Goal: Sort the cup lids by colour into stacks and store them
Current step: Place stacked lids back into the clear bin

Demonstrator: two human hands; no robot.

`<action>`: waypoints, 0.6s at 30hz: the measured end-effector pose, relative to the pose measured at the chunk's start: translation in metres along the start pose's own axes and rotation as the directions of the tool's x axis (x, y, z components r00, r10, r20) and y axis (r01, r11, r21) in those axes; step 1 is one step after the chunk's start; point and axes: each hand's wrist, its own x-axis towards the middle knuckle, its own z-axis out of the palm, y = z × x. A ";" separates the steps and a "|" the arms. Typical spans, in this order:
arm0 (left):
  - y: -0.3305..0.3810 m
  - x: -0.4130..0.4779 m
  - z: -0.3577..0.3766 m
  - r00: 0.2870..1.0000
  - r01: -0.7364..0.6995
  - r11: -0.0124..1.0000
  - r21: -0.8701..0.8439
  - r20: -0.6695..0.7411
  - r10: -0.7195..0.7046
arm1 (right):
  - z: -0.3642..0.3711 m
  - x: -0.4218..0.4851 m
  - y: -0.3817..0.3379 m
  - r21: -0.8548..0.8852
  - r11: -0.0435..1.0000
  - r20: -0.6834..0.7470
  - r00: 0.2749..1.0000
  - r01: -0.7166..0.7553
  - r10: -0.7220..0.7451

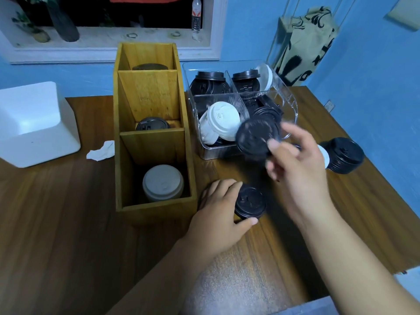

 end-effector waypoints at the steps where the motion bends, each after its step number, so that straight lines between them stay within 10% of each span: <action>1: 0.000 0.000 0.000 1.000 0.007 1.000 -0.002 0.002 -0.007 | -0.020 -0.011 0.009 -0.006 0.999 -0.031 0.999 -0.036 0.036; 13: 0.003 -0.001 -0.003 0.998 0.030 0.999 -0.016 0.047 -0.029 | -0.100 -0.053 0.048 -0.421 0.861 -0.139 0.959 -0.283 0.247; 18: 0.003 -0.001 -0.003 0.998 0.028 1.000 -0.009 0.052 -0.027 | -0.119 -0.052 0.049 -0.915 0.393 0.077 0.996 0.089 -0.046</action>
